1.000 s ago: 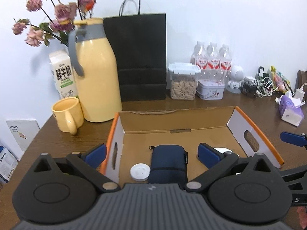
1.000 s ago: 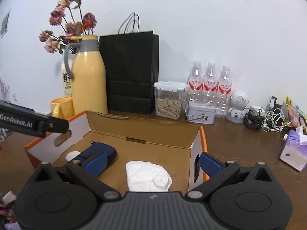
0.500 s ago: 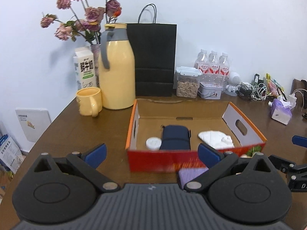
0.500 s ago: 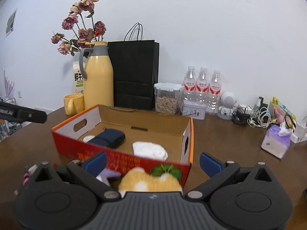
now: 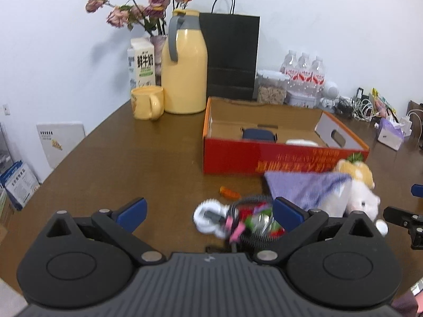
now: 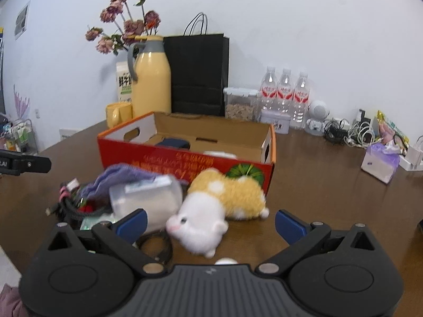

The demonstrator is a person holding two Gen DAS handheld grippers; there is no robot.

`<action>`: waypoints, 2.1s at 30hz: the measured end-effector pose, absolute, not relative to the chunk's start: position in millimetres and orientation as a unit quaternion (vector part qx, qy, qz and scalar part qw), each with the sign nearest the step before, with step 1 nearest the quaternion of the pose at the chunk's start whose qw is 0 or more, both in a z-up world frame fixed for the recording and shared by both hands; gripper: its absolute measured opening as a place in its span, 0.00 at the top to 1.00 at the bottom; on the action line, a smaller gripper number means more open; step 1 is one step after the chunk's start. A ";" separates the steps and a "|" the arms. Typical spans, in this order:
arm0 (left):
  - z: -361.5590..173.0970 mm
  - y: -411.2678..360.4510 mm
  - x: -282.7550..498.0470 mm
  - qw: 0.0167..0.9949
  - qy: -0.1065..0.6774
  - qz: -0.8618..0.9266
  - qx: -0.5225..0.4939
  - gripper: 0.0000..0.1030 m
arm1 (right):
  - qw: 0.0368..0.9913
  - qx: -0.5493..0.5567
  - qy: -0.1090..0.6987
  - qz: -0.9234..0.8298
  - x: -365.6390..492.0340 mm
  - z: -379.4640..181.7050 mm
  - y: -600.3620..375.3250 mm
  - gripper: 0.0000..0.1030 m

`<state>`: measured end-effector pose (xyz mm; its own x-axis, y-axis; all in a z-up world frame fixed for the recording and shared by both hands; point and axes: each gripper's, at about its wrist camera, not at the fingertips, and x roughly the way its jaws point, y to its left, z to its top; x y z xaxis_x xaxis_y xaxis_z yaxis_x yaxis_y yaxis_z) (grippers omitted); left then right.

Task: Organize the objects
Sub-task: 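Grasp the white bottle cap with the right tool while the left tool grasps the iridescent plastic bag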

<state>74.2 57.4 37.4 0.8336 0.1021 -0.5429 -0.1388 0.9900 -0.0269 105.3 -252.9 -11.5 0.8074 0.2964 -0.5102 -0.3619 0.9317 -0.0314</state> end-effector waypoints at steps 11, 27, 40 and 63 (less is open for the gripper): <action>14.9 56.6 62.8 0.950 0.306 0.058 -0.039 0.00 | 0.938 -0.062 0.309 0.144 106.6 -48.9 -267.2 0.09; 14.7 27.0 60.0 0.955 0.293 0.028 -0.044 0.00 | 0.933 -0.045 0.308 0.178 116.1 -58.8 -272.7 0.74; 10.9 -13.7 67.2 0.954 0.296 0.006 -0.035 0.00 | 0.945 -0.050 0.253 0.203 108.0 -27.7 -271.3 0.74; -11.6 -70.1 95.5 0.946 0.322 -0.013 -0.017 0.06 | 0.940 -0.053 0.242 0.233 116.3 -25.2 -268.7 0.74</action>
